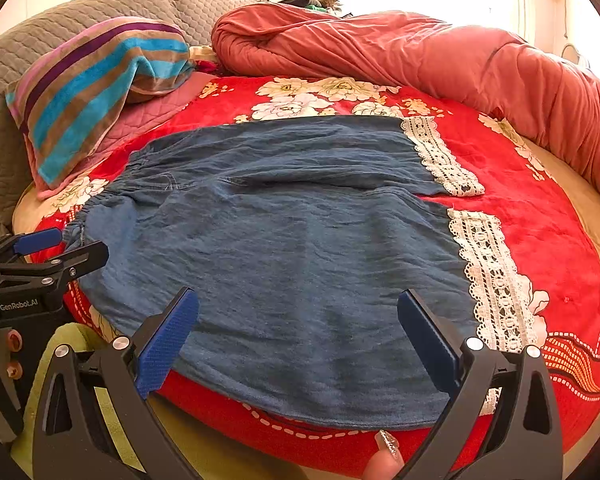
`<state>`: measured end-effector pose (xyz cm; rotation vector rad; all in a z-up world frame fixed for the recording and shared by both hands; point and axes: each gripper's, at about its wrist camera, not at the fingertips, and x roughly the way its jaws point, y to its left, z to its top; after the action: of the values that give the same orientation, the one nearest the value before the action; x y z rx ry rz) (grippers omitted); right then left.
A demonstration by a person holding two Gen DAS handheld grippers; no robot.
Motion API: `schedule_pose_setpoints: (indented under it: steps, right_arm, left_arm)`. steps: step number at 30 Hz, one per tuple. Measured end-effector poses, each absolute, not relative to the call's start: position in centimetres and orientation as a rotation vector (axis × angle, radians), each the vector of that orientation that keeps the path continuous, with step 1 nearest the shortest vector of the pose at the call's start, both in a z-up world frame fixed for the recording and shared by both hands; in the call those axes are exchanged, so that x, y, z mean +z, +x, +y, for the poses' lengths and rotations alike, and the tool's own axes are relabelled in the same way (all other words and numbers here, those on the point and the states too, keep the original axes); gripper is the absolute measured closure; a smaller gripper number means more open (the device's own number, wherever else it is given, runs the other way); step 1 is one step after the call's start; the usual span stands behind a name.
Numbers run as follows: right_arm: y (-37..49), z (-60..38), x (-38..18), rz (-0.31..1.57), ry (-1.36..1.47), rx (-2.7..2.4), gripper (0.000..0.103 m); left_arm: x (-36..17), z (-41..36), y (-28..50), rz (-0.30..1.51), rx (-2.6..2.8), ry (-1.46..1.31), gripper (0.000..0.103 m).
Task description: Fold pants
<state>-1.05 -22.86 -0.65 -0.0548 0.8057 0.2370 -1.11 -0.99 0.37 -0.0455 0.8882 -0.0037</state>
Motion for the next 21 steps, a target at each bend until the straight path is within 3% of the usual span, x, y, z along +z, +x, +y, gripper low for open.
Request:
schedule_pose_setpoints:
  steps: [21]
  right_arm:
    - [2.5,-21.9,-0.7,0.805,-0.080,0.252,0.004]
  left_arm:
    - [-1.0,1.3,1.1,0.922,0.020,-0.075,0.009]
